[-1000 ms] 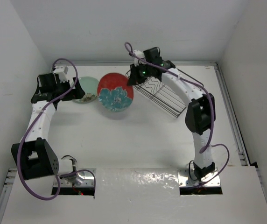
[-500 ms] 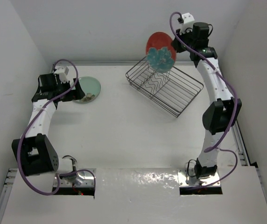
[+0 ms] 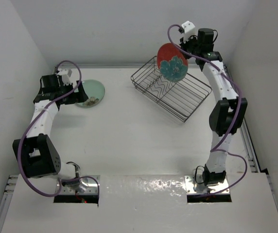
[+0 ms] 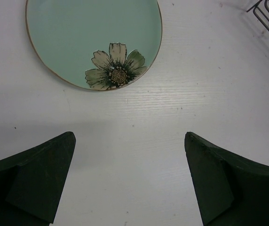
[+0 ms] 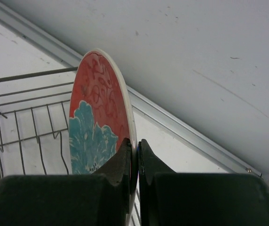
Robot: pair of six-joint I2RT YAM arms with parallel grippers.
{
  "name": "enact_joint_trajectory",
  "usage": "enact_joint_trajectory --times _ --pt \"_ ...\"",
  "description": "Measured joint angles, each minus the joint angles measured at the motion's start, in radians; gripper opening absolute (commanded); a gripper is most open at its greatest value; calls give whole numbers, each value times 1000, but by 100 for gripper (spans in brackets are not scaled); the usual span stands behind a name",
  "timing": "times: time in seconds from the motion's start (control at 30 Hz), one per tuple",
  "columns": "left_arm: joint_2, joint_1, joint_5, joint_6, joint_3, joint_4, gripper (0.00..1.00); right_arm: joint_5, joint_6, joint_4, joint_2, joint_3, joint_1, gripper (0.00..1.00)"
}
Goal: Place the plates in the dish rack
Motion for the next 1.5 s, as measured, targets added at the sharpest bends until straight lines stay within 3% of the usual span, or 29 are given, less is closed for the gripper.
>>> enact_joint_trajectory --times 0.33,0.53,0.83,1.27,1.37,1.4,1.43,1.5 --pt "5 0 3 18 10 -11 98 -17 -72 92 28 -77 21 0" --pt "30 0 15 19 43 -19 97 -39 -102 276 8 -220 56 0" --pt "294 1 62 5 327 -119 87 -40 -114 419 -14 -318 67 0" --pt "366 6 15 20 352 -120 87 64 -184 635 -92 -579 141 0" --pt "368 11 13 20 352 -115 88 94 -170 640 -92 -581 146 20" --pt "372 13 13 19 352 -114 88 101 -161 647 -92 -586 146 36" --pt "382 20 17 19 356 -114 88 111 -146 654 -92 -592 146 44" --pt "416 33 21 14 367 -113 88 129 -124 657 -91 -599 146 52"
